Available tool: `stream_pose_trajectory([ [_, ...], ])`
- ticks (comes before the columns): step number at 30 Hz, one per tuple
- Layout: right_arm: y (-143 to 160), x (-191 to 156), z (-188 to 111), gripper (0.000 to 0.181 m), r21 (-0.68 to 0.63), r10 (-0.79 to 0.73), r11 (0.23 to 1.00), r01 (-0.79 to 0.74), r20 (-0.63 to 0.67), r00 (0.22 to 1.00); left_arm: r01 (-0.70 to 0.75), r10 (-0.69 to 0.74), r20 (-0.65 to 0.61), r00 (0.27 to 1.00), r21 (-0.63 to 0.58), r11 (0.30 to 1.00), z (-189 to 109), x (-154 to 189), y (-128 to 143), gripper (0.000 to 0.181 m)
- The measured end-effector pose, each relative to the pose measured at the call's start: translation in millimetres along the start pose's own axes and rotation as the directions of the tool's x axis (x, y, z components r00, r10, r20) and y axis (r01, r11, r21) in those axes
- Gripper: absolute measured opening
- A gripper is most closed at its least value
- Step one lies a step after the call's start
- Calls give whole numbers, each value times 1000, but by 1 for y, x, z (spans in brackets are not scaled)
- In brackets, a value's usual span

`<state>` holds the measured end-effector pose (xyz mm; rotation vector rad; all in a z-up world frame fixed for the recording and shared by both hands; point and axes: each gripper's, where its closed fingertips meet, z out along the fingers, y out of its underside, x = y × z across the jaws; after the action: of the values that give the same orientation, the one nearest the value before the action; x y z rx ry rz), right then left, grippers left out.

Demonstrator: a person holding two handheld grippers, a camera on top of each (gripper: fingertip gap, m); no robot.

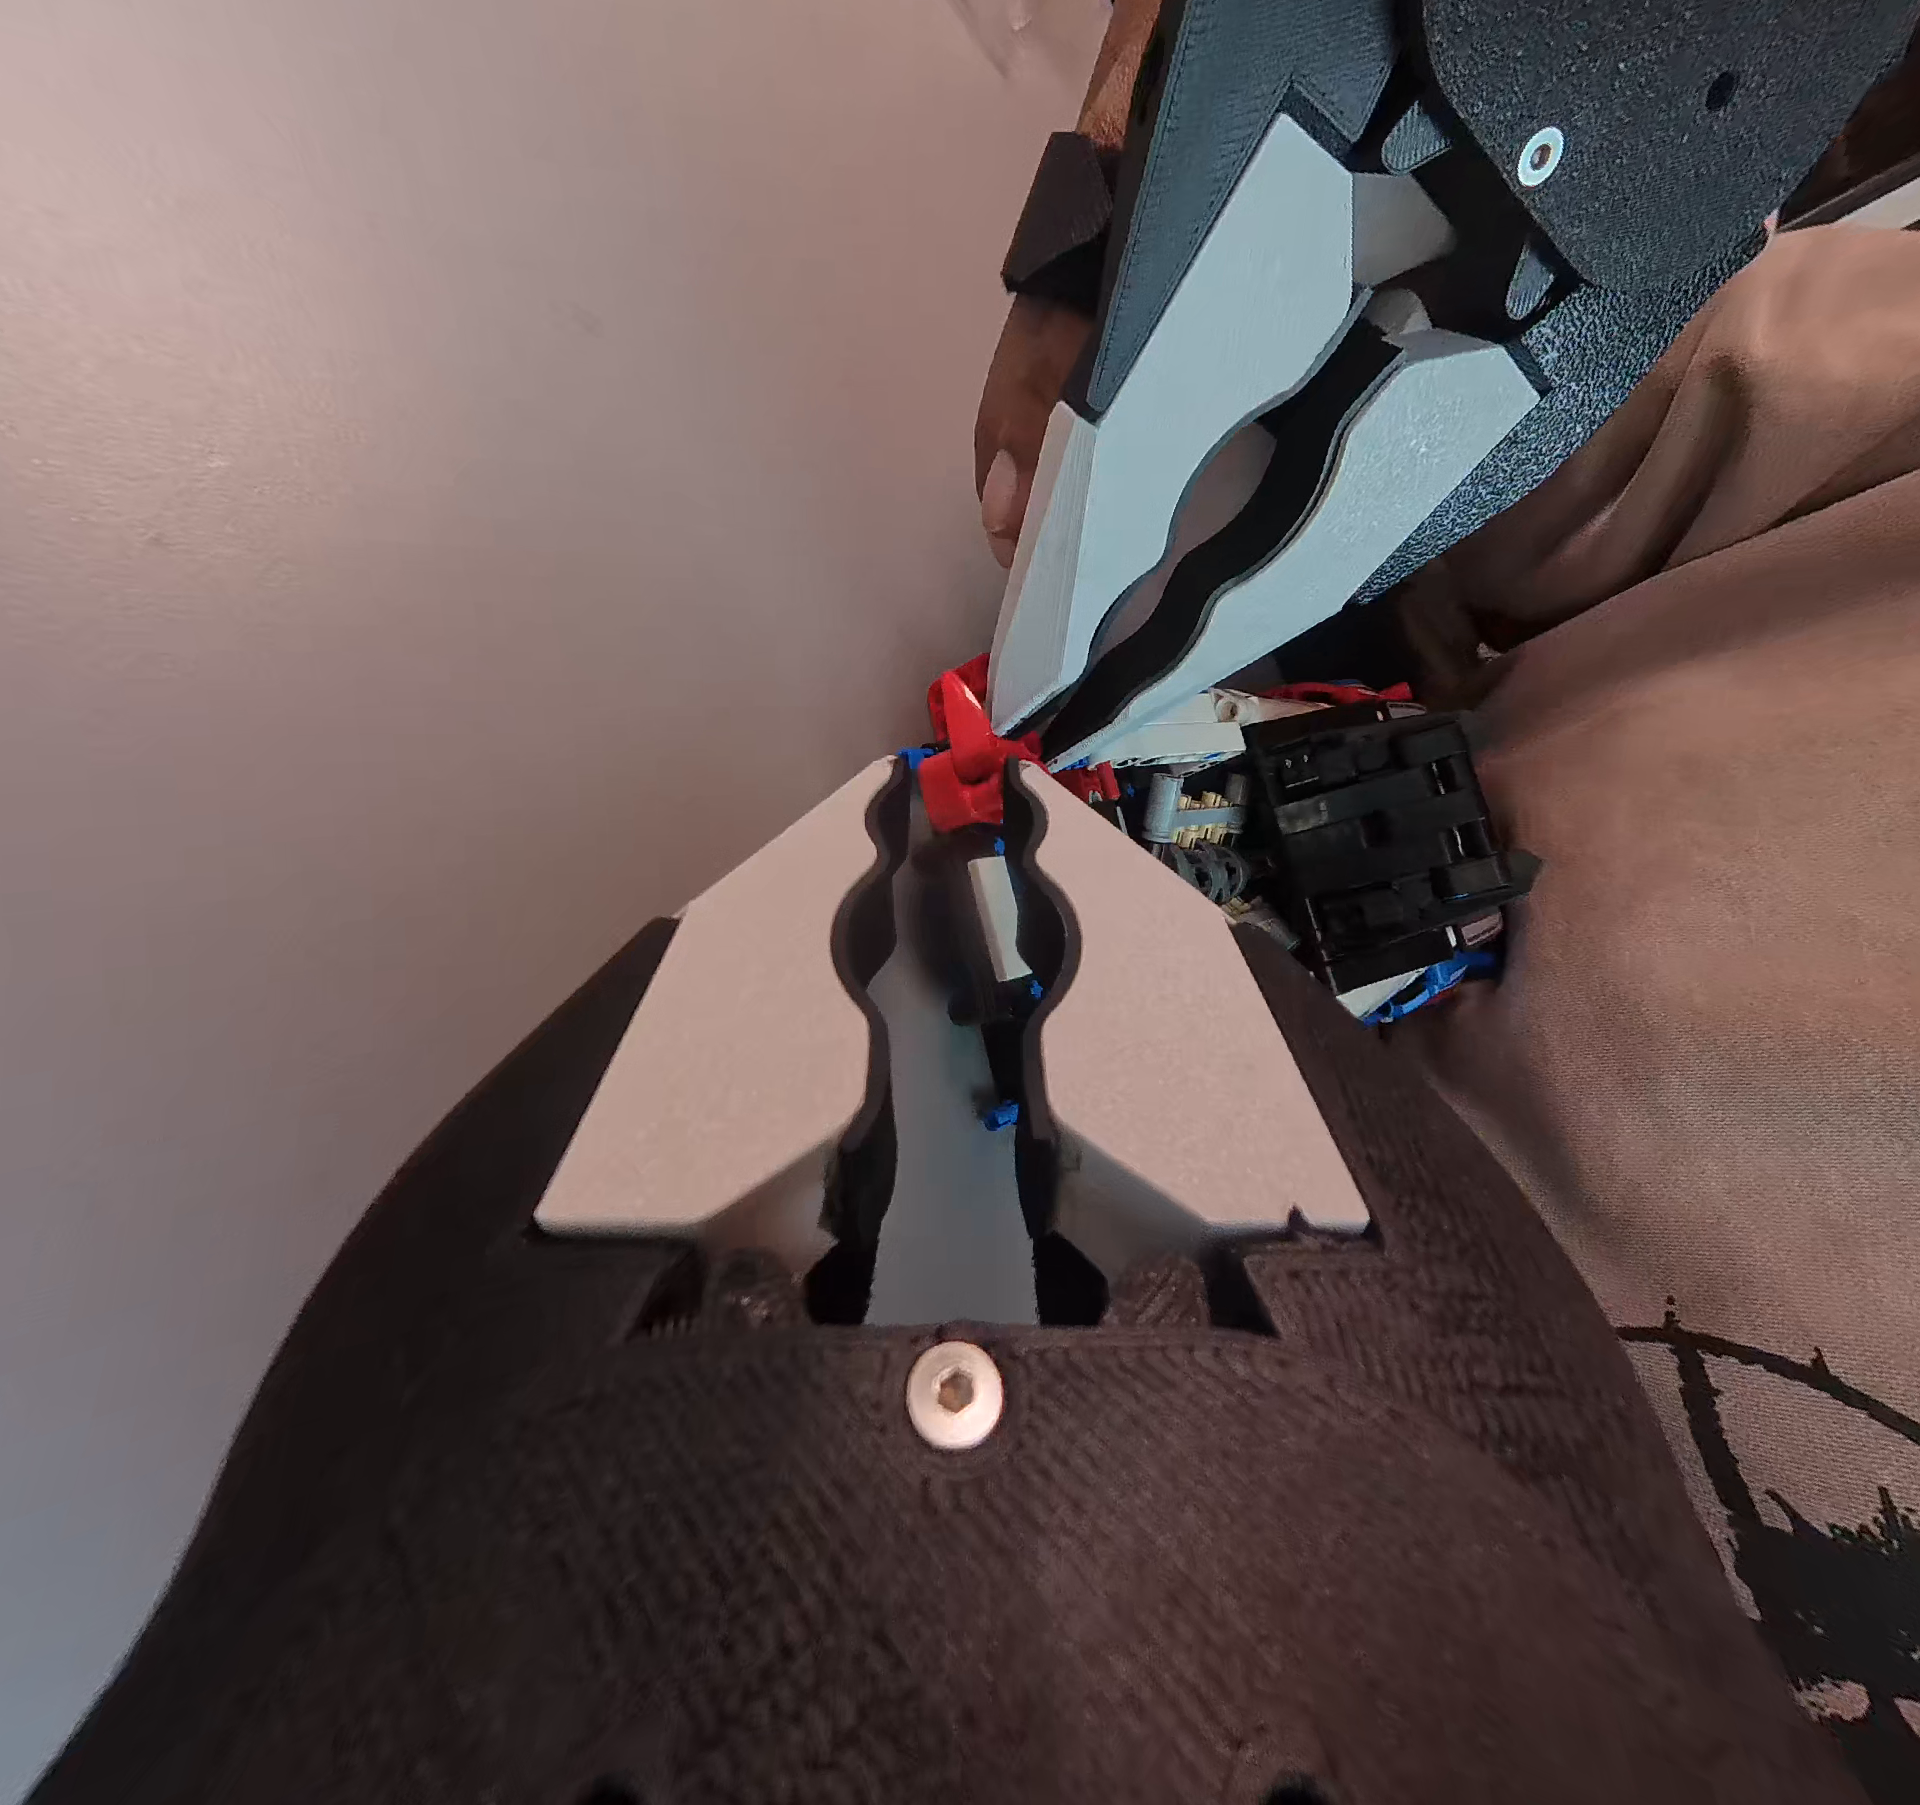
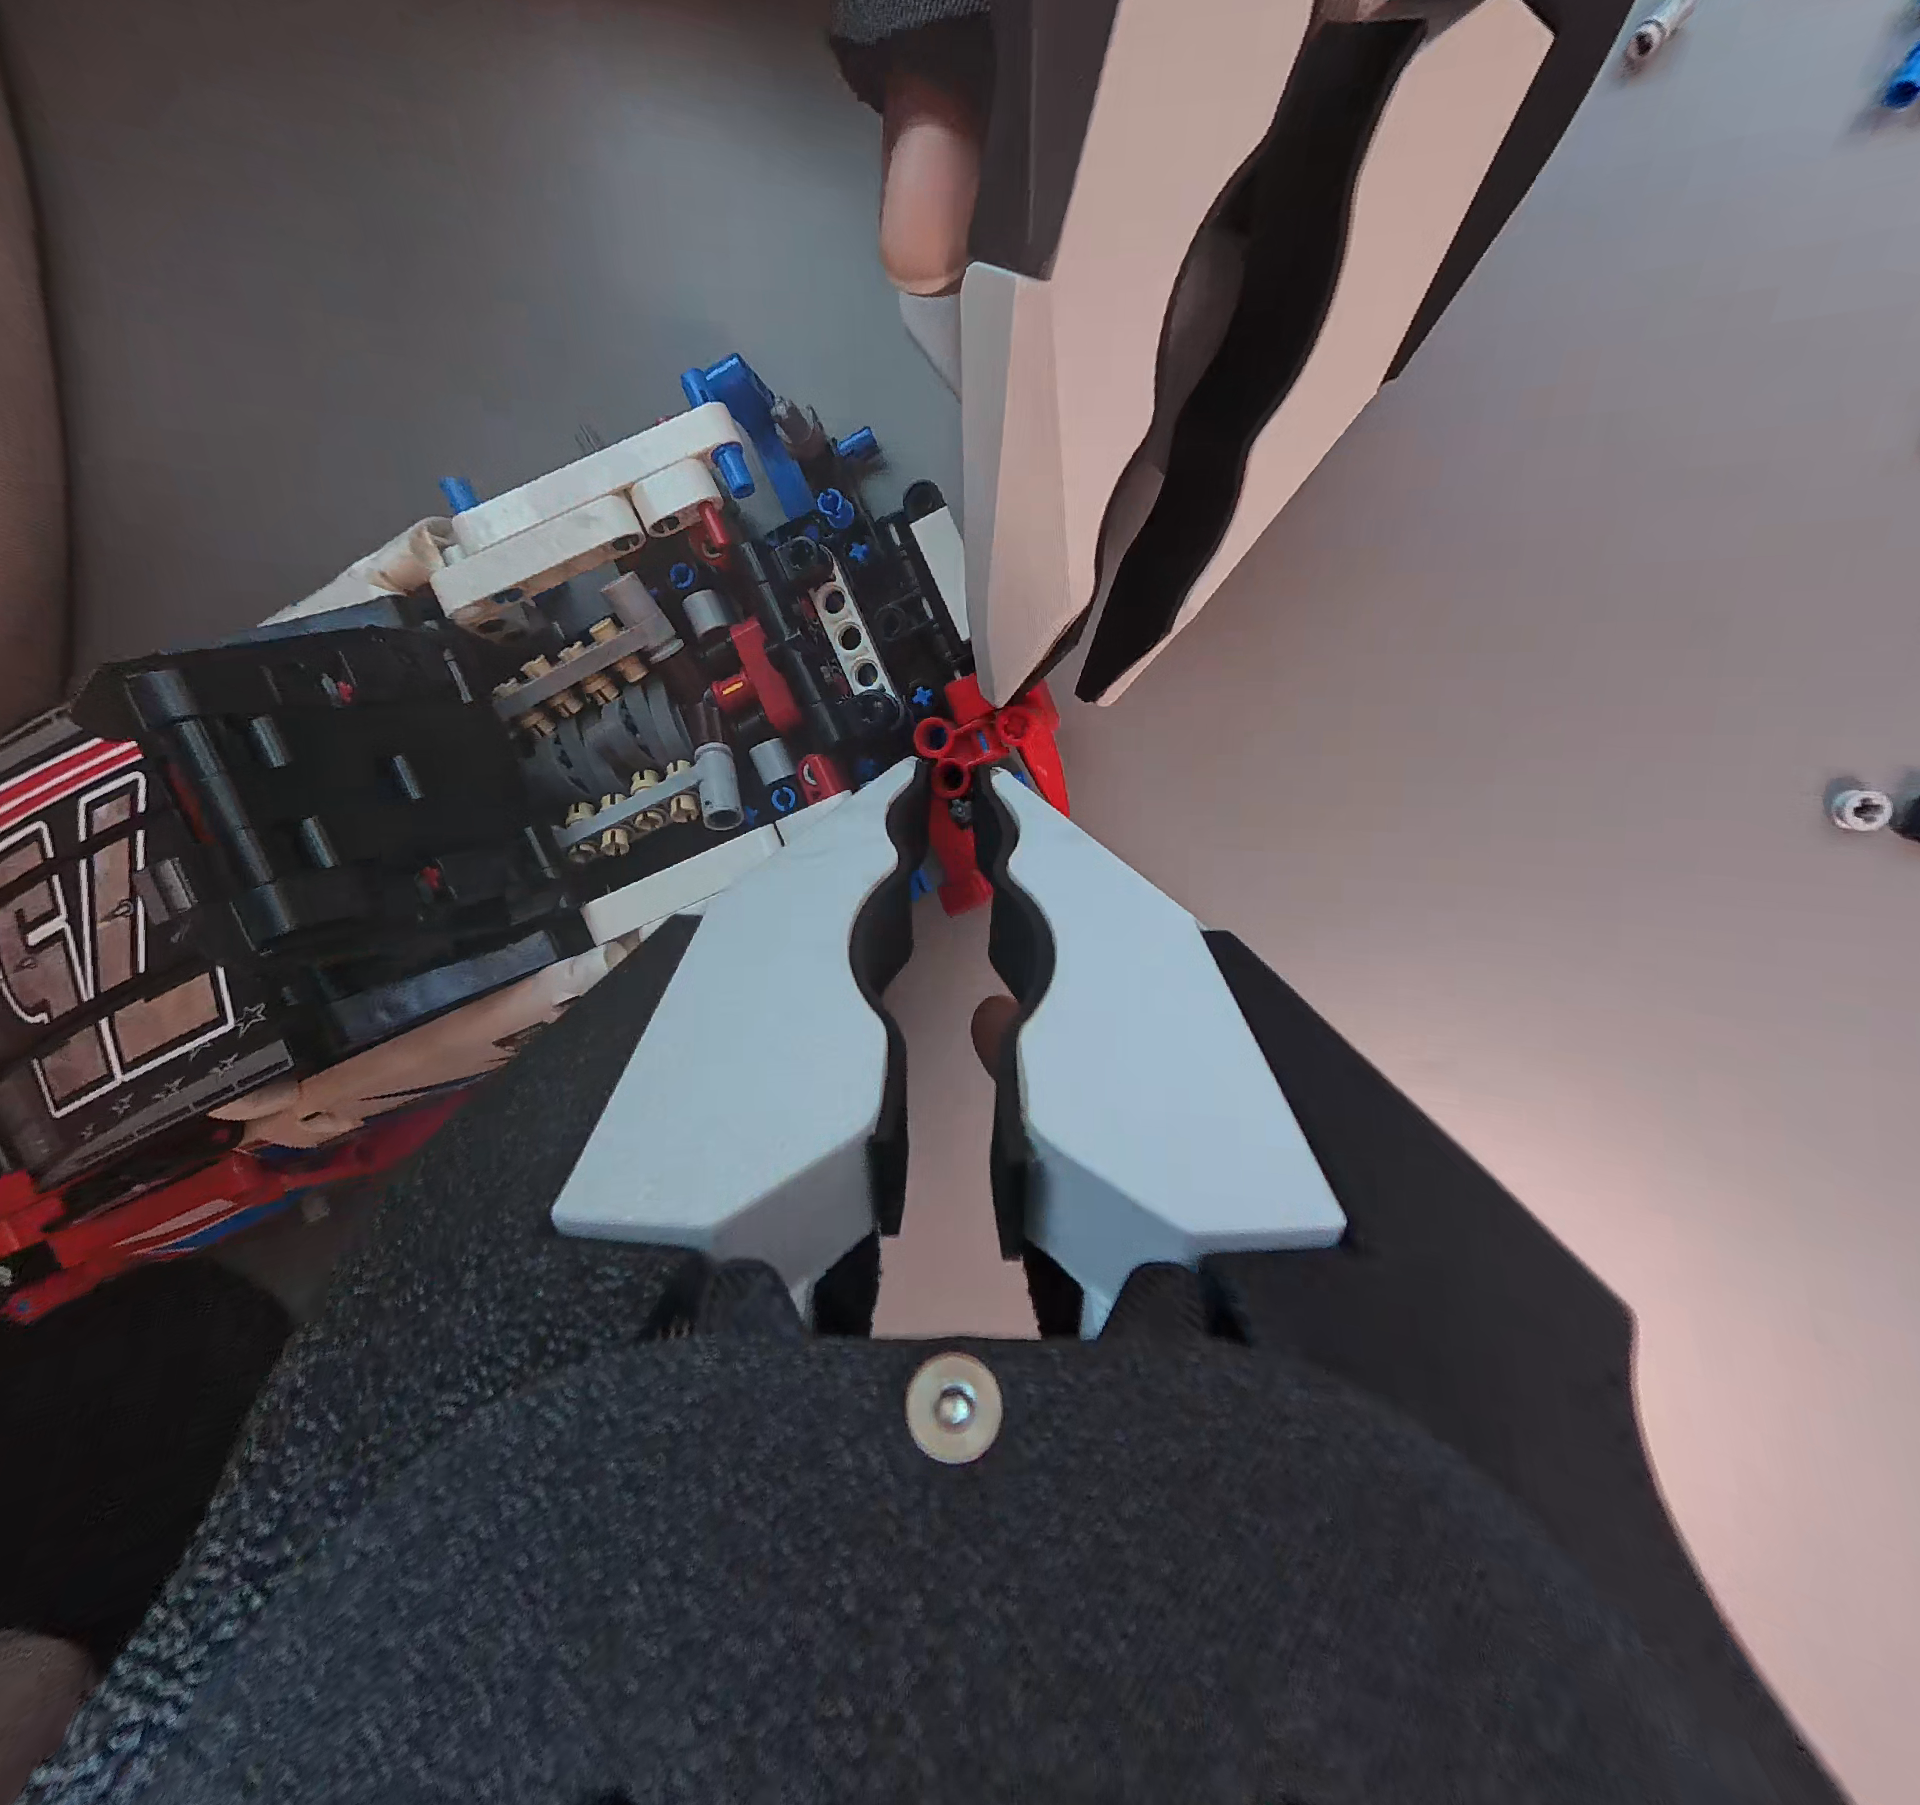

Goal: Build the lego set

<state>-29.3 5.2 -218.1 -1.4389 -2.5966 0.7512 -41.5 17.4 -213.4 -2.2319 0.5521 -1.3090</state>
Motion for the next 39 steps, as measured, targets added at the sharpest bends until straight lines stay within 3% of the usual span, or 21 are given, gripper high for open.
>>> stream_pose_trajectory([
  [9,-3,-1,3,4,-59,-63,996,62,-17,998,-33,33,-10,999,-30,999,0,4,6,13],
  [27,-16,-3,5,4,-12,-243,970,243,-108,964,-99,100,20,995,-45,994,-12,7,12,10],
  [39,-14,-6,8,4,-86,-295,953,289,-70,953,-139,142,42,989,-64,988,-10,7,14,7],
])
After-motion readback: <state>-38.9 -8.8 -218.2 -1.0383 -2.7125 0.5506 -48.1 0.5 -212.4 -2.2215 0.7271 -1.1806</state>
